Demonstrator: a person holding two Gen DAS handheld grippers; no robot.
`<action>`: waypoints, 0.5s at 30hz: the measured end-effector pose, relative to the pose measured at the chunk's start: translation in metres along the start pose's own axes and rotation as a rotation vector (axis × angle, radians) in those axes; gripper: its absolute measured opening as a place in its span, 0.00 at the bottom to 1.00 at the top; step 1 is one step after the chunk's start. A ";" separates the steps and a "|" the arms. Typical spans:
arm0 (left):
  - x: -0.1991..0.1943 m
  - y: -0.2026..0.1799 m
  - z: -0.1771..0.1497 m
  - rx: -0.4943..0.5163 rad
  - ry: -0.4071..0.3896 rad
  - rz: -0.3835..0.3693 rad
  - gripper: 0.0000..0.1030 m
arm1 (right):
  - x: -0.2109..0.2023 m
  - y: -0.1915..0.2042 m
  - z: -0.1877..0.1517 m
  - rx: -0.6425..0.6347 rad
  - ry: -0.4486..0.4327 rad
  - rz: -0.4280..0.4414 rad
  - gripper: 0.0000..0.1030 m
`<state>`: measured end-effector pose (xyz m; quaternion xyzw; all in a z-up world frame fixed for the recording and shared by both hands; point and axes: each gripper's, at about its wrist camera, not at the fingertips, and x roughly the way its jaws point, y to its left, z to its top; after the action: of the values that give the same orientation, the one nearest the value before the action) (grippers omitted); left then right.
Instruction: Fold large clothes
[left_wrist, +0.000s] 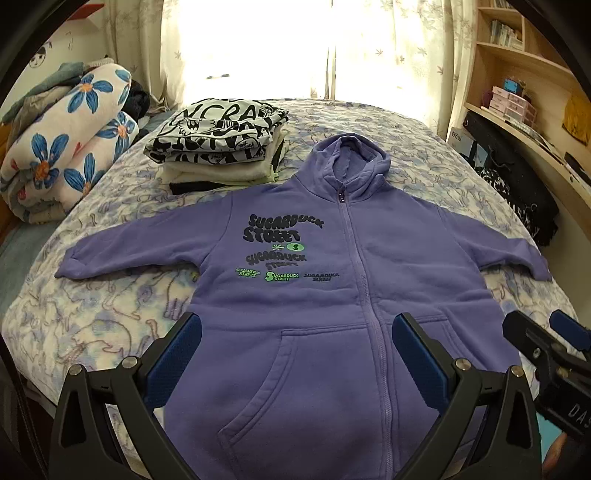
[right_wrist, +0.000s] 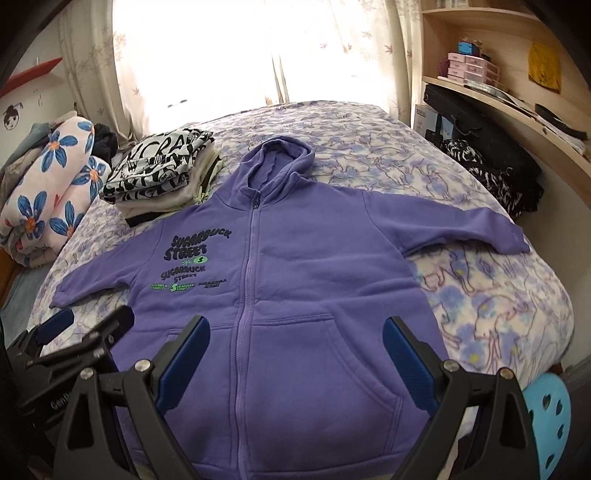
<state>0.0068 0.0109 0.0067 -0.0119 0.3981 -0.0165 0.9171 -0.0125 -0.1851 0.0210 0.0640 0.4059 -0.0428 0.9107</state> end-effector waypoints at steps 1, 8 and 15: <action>-0.002 0.000 -0.002 0.002 -0.006 0.006 0.99 | -0.002 0.000 -0.002 0.003 -0.001 0.008 0.93; -0.008 -0.011 -0.012 0.004 0.002 0.015 0.99 | -0.008 -0.004 -0.010 -0.025 0.001 0.035 0.93; -0.011 -0.022 -0.014 0.033 -0.003 0.027 0.99 | -0.005 -0.012 -0.013 -0.026 0.011 0.048 0.93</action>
<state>-0.0117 -0.0108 0.0057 0.0086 0.3964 -0.0106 0.9180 -0.0264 -0.1954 0.0151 0.0622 0.4098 -0.0153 0.9099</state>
